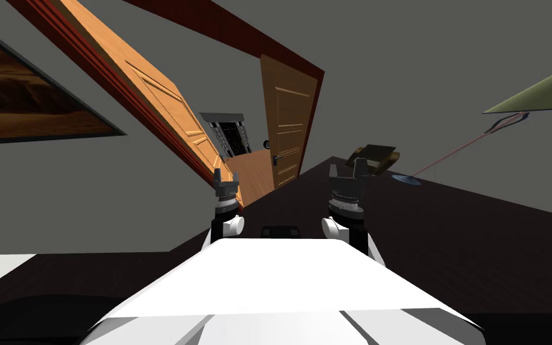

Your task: Push the door open

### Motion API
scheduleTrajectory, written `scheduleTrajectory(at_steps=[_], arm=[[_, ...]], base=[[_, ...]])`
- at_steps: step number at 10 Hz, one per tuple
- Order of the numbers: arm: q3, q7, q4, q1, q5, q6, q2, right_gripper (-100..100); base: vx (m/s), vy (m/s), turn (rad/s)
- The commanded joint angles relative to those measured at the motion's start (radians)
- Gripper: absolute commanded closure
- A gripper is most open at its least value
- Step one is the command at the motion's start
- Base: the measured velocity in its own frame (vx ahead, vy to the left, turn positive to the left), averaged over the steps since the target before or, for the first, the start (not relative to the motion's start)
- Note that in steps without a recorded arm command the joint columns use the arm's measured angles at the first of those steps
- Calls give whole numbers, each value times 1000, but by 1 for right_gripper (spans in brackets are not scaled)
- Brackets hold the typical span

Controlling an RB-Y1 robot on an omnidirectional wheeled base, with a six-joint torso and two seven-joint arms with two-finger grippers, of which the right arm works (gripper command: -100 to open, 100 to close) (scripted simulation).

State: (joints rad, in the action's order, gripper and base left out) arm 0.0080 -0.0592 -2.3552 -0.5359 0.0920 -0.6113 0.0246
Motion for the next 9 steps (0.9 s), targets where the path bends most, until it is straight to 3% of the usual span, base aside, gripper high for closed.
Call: scheduleTrajectory(at_steps=[1, 4, 9], arm=[[2, 0, 39, 24, -3, 1, -7, -100], [5, 0, 99, 60, -7, 3, -16, -100], [14, 1, 250, 154, -18, 8, -34, -100]], base=[[-18, -56, 74], [107, -15, 23], [94, -37, 47]])
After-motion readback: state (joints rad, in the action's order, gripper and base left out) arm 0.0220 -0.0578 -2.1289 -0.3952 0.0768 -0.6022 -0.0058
